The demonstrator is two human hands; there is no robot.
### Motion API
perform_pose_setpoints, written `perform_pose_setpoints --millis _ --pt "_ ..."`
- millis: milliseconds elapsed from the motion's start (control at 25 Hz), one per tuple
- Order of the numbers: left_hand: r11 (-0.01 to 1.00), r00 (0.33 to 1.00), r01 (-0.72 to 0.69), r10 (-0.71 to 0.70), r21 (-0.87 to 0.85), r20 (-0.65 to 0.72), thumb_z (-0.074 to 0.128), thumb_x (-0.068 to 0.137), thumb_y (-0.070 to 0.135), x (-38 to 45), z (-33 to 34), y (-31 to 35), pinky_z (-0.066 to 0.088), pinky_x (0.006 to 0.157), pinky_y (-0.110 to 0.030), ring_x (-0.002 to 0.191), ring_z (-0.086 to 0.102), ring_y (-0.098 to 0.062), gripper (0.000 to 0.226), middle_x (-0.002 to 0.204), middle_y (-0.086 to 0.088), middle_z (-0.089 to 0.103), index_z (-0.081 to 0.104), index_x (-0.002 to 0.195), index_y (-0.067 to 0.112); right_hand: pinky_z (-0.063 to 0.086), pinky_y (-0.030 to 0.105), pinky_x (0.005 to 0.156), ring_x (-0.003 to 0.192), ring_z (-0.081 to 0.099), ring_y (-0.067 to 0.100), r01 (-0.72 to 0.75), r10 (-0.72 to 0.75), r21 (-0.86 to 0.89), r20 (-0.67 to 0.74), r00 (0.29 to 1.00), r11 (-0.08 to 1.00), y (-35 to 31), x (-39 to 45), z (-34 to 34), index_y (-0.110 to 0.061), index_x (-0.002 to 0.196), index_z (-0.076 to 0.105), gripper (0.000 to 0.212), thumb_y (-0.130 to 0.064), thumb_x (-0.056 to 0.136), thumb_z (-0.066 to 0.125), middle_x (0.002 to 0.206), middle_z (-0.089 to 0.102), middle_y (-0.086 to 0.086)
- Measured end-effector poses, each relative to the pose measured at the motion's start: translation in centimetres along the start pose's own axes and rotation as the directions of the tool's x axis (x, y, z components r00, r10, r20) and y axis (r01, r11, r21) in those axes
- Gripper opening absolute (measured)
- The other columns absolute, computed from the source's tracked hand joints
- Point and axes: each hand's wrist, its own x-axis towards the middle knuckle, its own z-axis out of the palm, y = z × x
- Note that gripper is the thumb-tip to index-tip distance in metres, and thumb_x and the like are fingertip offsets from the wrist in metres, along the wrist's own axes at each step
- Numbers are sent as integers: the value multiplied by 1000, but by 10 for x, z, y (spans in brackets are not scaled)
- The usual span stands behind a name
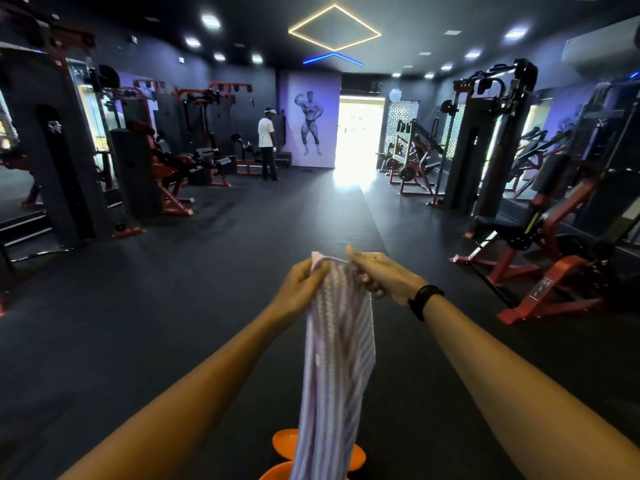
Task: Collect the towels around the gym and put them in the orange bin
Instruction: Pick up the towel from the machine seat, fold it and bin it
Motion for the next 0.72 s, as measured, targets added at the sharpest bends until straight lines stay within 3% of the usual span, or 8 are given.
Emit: perform_pose_setpoints --millis 80,200,280,320,440,560,640,720 --pt "979 986 116 -134 -165 -103 50 98 18 6 -6 5 41 72 -30 79 48 -11 20 83 -6 54 59 88 4 23 23 49 50 26 10 60 -43 -243 75 996 968 3 -1 -15 -25 66 46 61 -85 73 36 58 38 -8" --pt "897 940 193 -286 -398 -188 48 98 16 15 -13 19 43 80 -33 81 52 -17 20 82 -7 58 58 81 10 28 30 61 61 35 14 173 -1 -565 291 957 807 15 -1 -23 -23 61 51 58 -81 64 58 65 40 -3" --pt "857 931 199 -317 -476 -183 47 98 16 20 -17 29 46 79 -33 75 55 -16 24 77 -5 61 59 77 13 44 30 77 79 55 10 207 81 -715 347 934 667 26 2 -14 -23 83 65 48 -67 64 73 83 60 -11" --pt "845 928 201 -326 -495 -179 46 98 18 21 -20 33 48 77 -33 74 57 -16 24 77 -4 62 59 78 14 47 33 90 97 60 11 199 131 -781 337 932 591 32 5 -9 -25 103 65 59 -65 60 76 102 65 -12" --pt "806 906 222 -379 -549 -190 45 98 29 27 -37 38 50 86 -40 85 58 -22 23 89 -10 61 58 89 13 37 33 107 131 44 22 156 290 -886 303 908 436 43 4 0 -22 140 43 87 -49 66 81 142 48 -2" --pt "854 898 219 -365 -471 -245 44 98 31 32 -55 36 49 83 -39 88 56 -21 23 91 -8 58 58 89 16 36 30 103 133 42 21 134 243 -849 292 925 511 54 4 -18 -20 140 41 94 -45 59 82 143 47 0" --pt "934 887 200 -300 -295 -350 43 100 29 31 -63 31 47 80 -34 85 53 -16 23 87 -3 56 57 89 15 46 30 86 116 58 25 34 89 -868 89 992 496 64 17 -38 -18 124 57 71 -48 63 79 124 62 5" --pt "977 870 194 -211 -83 -446 42 101 27 29 -70 20 43 71 -28 81 49 -11 24 82 0 54 56 92 10 46 31 64 90 67 23 -31 -183 -780 -186 965 625 74 29 -53 -6 100 69 55 -49 68 76 92 70 8"
